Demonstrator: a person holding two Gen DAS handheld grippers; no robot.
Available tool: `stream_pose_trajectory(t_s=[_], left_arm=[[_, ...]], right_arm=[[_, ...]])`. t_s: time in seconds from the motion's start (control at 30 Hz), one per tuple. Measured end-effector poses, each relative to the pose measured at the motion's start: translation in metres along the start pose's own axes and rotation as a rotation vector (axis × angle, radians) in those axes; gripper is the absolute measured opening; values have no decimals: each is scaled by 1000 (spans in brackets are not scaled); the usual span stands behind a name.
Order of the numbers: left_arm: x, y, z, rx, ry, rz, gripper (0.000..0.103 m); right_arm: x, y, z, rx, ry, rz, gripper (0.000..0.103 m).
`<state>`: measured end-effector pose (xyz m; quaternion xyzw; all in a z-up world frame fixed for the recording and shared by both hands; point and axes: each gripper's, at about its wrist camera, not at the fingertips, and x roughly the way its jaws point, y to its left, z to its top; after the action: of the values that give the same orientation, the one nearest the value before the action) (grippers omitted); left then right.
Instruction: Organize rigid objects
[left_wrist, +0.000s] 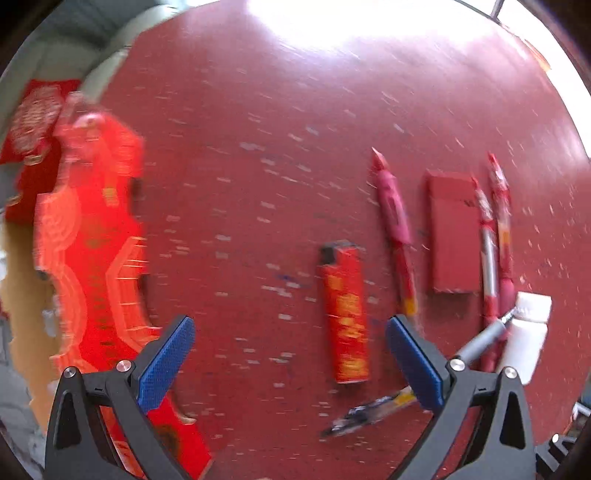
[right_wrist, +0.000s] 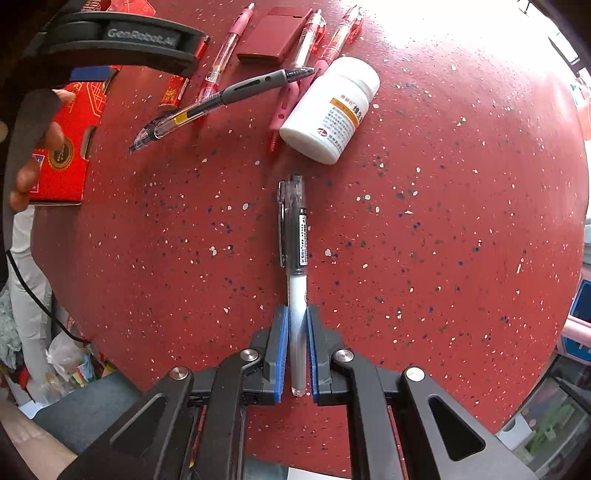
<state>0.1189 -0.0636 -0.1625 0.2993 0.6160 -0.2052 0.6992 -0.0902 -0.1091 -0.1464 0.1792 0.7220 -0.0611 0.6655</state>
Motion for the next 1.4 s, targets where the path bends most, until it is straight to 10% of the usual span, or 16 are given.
stream_pose_trajectory(t_s=[0.13,0.33,0.5,0.9,1.4], left_arm=[[4,5,1,-73,-12,-135,103],[7,0,11,-61,37,-130,100],[-11,-15,23,33,27,-167,20],[-66,23,-24,18,10,-337,20],[-86,41,-82,64,1,-349,20]], right_arm=[[-2,1,5,-2,8,-1,11],[-5,-2,8,18,5,5,11],[-25,-17,7,105,-37,69,11],[-66,-35,-7,232,-90,145,11],[-7,13,25,88,53,-109,15]])
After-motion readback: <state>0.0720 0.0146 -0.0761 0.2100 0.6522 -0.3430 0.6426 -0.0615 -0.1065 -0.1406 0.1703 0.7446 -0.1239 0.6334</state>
